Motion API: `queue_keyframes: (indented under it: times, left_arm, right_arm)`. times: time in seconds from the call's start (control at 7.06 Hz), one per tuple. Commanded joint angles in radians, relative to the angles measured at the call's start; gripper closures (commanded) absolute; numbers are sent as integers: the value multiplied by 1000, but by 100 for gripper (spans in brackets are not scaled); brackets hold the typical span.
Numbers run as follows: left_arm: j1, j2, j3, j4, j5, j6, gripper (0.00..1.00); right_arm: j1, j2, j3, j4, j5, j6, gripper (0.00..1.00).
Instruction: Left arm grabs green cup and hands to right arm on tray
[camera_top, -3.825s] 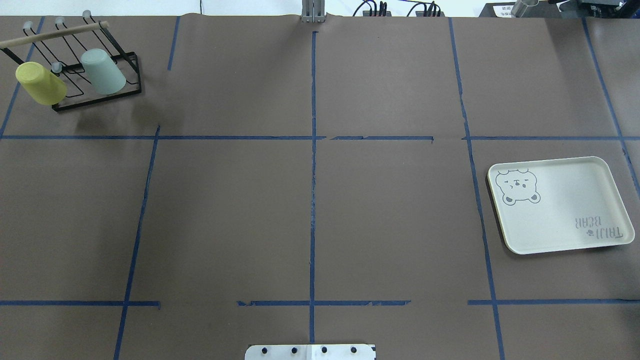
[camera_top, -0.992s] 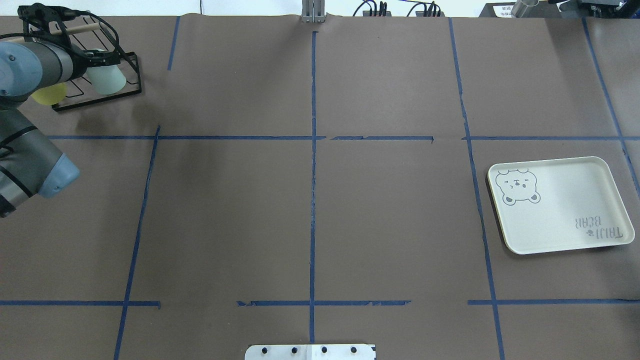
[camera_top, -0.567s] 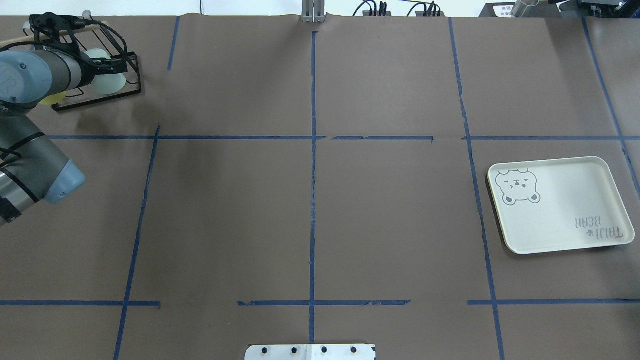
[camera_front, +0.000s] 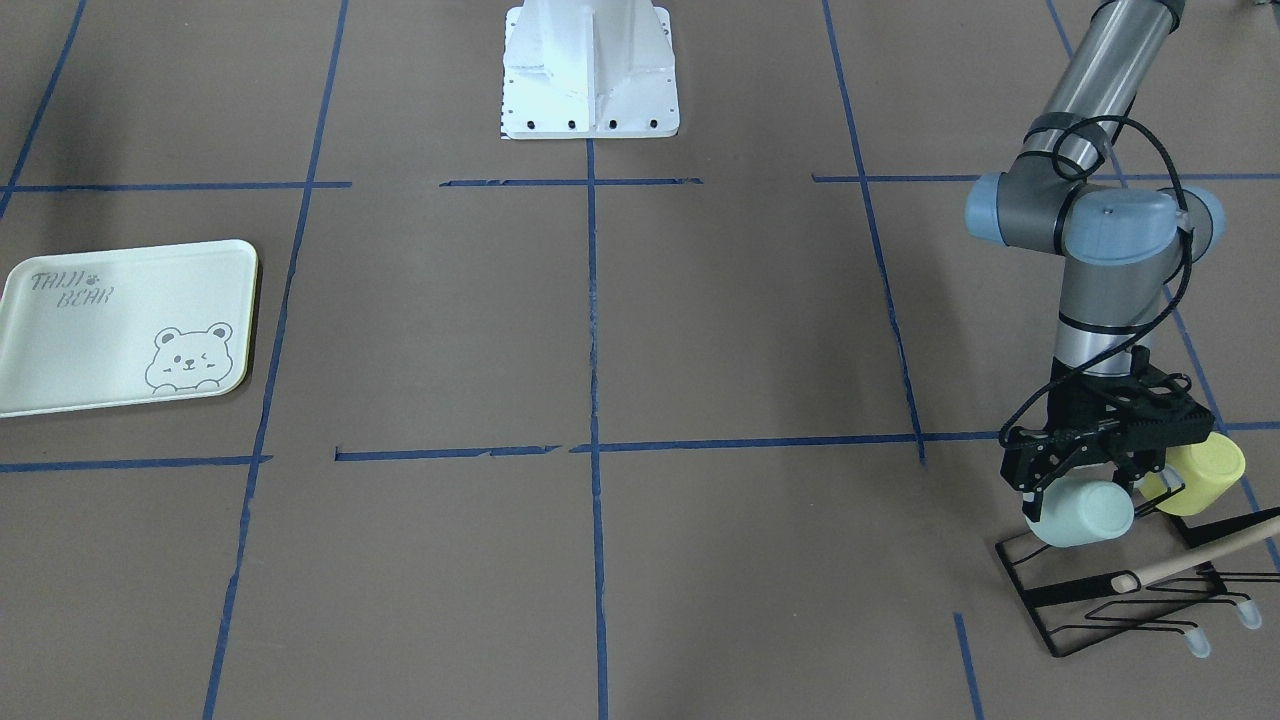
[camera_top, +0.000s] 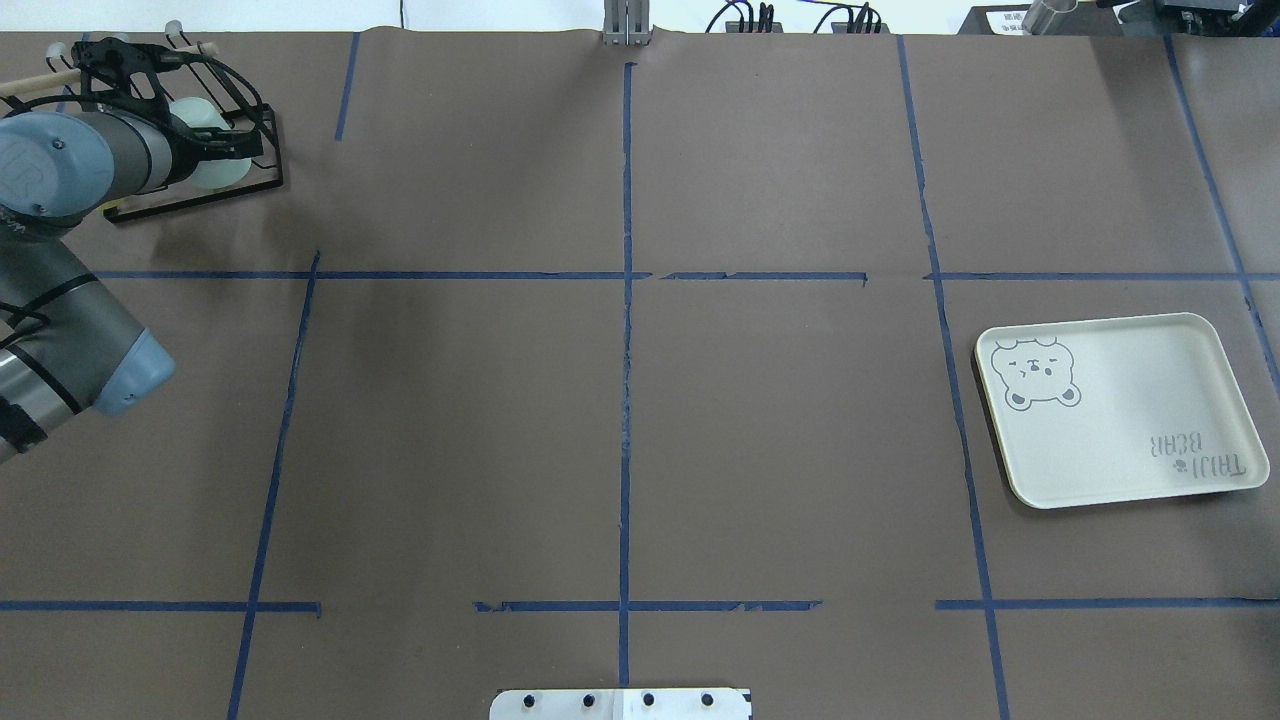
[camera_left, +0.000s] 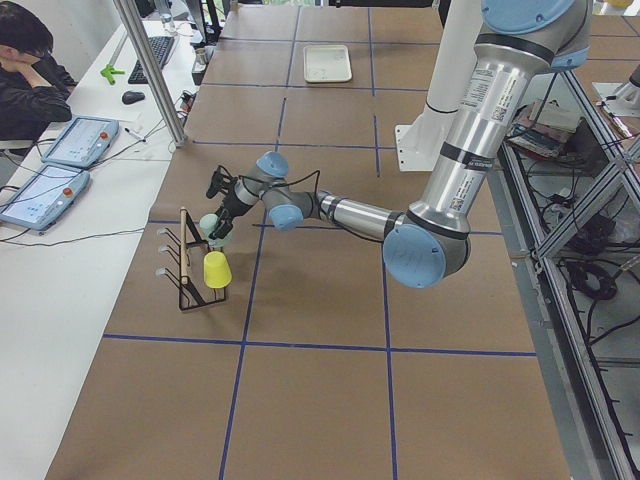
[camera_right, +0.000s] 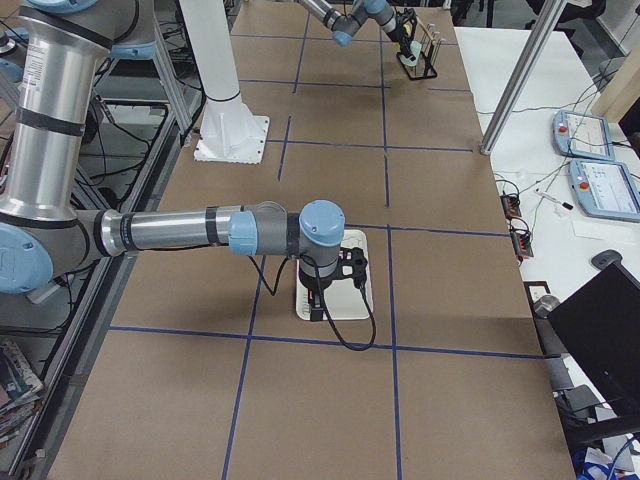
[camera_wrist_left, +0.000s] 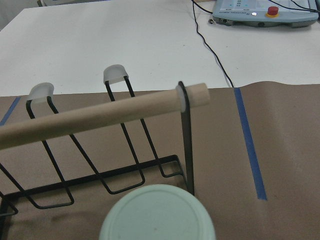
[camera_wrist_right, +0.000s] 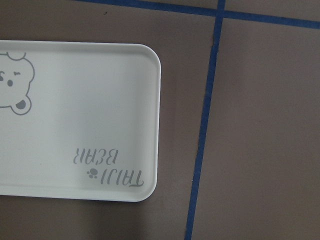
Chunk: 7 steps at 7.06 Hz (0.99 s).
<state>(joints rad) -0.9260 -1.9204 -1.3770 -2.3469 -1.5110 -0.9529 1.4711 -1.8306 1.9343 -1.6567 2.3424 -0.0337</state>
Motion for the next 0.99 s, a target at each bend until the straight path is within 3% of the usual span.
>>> queue_keyframes:
  times: [0.0, 0.85]
  left_arm:
    - [0, -2, -4, -2, 0, 32, 0]
    - [-11, 1, -5, -2, 0, 46, 0]
  right_arm:
    - [0, 1, 0, 0, 0, 0, 0]
    - [0, 2, 0, 0, 0, 0, 0]
